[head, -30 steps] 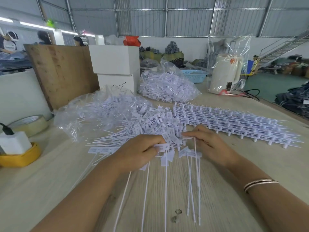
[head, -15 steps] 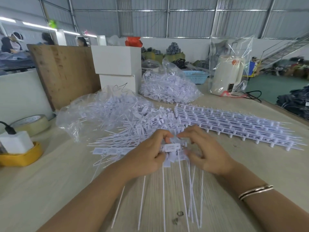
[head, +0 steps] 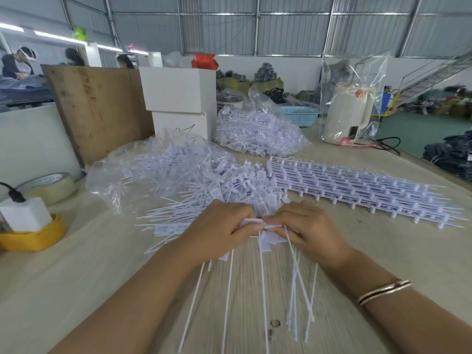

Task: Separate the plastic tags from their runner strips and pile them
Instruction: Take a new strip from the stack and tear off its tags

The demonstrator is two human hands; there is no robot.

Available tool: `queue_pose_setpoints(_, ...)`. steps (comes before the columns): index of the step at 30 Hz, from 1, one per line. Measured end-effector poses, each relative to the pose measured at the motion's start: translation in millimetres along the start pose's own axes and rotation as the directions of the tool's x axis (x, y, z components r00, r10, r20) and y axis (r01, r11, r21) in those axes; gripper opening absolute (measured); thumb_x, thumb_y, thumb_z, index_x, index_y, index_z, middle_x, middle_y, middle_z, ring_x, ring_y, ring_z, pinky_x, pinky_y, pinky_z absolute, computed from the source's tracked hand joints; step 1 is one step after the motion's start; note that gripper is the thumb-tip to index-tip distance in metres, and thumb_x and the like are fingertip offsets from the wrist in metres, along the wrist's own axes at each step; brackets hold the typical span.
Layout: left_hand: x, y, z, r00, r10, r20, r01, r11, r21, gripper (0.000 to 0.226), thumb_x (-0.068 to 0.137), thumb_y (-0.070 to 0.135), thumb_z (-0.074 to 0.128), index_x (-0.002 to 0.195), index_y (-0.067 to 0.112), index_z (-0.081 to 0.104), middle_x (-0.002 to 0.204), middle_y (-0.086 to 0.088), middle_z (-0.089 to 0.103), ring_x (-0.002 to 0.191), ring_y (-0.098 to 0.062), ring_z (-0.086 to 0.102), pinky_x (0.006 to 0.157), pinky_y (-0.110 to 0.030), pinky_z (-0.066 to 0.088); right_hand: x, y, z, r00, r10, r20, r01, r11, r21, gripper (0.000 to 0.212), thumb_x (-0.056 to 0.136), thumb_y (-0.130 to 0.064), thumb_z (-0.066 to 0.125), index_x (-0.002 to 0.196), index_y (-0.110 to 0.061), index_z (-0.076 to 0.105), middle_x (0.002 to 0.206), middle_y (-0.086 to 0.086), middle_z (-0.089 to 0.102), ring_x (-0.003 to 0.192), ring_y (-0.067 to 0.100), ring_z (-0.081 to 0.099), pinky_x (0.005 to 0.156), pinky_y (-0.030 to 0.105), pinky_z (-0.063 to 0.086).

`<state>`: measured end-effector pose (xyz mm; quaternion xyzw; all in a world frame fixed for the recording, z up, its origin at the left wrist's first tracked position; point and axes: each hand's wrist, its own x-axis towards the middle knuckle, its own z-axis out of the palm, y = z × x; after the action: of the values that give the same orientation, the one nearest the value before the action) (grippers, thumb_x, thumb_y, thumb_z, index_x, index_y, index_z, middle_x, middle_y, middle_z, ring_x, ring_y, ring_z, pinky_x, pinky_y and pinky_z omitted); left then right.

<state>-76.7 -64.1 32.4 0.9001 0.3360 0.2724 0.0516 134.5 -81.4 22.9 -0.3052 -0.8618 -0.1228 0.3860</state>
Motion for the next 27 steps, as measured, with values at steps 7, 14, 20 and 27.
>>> queue_pose_setpoints(7,-1.8,3.3,-0.4,0.996,0.0,0.093,-0.002,1.0,0.021,0.025,0.092,0.045,0.047,0.078,0.025,0.049,0.063,0.012,0.042,0.062,-0.003,0.044,0.084,-0.023,0.03,-5.1,5.4,2.0,0.967,0.221,0.128,-0.246,0.942,0.228,0.018,0.086,-0.022,0.06,0.093,-0.013,0.074,0.083,-0.018,0.063,0.077,-0.006,0.056,0.071,0.009,0.041)
queue_pose_setpoints(14,-4.2,2.0,-8.8,0.999,-0.034,0.02,0.035,0.999,-0.041,0.031,0.095,0.039,0.048,0.079,0.014,0.055,0.054,0.007,0.041,0.05,-0.008,0.042,0.058,-0.012,0.027,-9.0,21.9,-7.0,0.962,0.259,0.083,-0.271,0.931,0.243,0.037,0.084,0.004,0.059,0.116,-0.015,0.063,0.084,-0.011,0.054,0.075,0.007,0.054,0.068,0.02,0.042)
queue_pose_setpoints(20,-6.1,2.1,-10.3,0.991,-0.097,0.096,0.109,0.986,-0.129,0.022,0.098,0.018,0.044,0.077,0.025,0.046,0.061,0.008,0.043,0.053,-0.009,0.041,0.059,-0.039,0.044,-13.9,33.3,-14.5,0.946,0.209,0.247,-0.235,0.968,0.082,0.045,0.075,0.018,0.062,0.114,-0.004,0.065,0.087,0.002,0.049,0.077,0.016,0.048,0.068,0.017,0.032)
queue_pose_setpoints(27,-7.1,-0.4,-8.6,0.977,-0.163,0.136,0.18,0.975,-0.127,0.029,0.094,0.016,0.041,0.098,0.044,0.039,0.089,0.017,0.05,0.063,-0.004,0.049,0.058,-0.029,0.04,-13.2,29.9,-16.2,0.931,0.169,0.324,-0.191,0.981,0.039,0.052,0.066,0.026,0.053,0.101,-0.007,0.073,0.089,0.01,0.061,0.081,0.023,0.055,0.069,0.042,0.045)
